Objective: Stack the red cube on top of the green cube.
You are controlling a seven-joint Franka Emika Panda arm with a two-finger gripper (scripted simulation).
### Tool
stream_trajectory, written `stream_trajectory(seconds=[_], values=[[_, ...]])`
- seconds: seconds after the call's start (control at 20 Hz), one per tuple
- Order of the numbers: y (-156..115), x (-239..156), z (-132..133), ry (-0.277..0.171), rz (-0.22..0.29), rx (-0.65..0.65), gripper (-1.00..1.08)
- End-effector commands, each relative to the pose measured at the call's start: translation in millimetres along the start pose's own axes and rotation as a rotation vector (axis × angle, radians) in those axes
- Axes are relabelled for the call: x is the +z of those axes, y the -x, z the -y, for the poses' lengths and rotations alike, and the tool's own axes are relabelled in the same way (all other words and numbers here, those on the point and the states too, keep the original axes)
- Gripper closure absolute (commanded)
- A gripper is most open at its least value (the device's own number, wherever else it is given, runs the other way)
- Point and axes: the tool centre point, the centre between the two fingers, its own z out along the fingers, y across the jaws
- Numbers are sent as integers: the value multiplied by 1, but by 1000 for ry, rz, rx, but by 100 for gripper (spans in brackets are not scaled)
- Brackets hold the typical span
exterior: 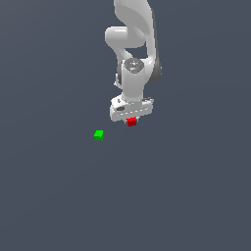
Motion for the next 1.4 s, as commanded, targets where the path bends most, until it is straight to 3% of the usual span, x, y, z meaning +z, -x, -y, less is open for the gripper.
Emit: stream_trajectory(seconds=[0.0, 0.3, 0.9, 1.35], values=[[1, 2, -7, 0, 0, 1, 108], [7, 13, -42, 1, 0, 1, 108], [22, 47, -146, 1, 1, 1, 108], [23, 56, -174, 1, 0, 1, 108]])
